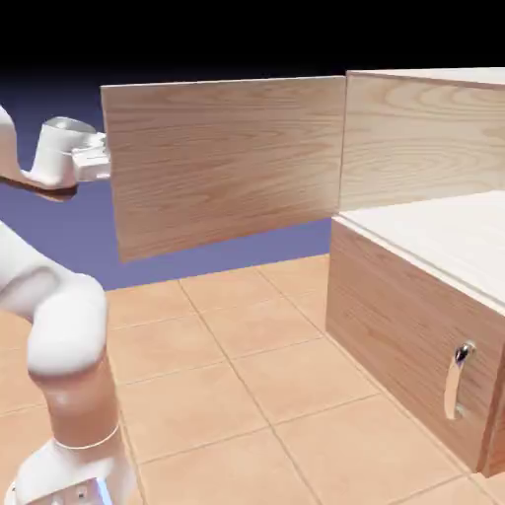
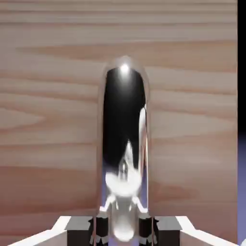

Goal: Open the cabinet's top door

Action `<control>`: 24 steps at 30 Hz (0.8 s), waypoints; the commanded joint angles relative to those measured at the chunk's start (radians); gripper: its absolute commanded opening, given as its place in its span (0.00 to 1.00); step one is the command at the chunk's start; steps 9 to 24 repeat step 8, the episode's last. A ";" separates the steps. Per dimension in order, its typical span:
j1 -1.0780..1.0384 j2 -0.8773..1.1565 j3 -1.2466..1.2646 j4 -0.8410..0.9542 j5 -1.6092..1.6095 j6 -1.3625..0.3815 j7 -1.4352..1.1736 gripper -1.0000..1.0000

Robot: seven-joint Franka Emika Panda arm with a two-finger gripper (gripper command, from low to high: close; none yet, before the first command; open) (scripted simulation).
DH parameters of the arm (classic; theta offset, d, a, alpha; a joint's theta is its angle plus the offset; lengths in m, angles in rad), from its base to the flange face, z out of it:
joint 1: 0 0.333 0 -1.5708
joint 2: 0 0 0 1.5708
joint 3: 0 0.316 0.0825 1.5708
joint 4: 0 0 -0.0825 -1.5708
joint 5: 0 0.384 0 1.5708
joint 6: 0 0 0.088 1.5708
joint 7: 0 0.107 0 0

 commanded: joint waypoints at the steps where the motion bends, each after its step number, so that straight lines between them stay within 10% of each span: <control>1: -0.036 -0.007 0.028 0.026 0.008 -0.013 -0.005 0.00; 24: -0.290 -0.093 0.191 0.231 0.061 -0.099 -0.073 0.00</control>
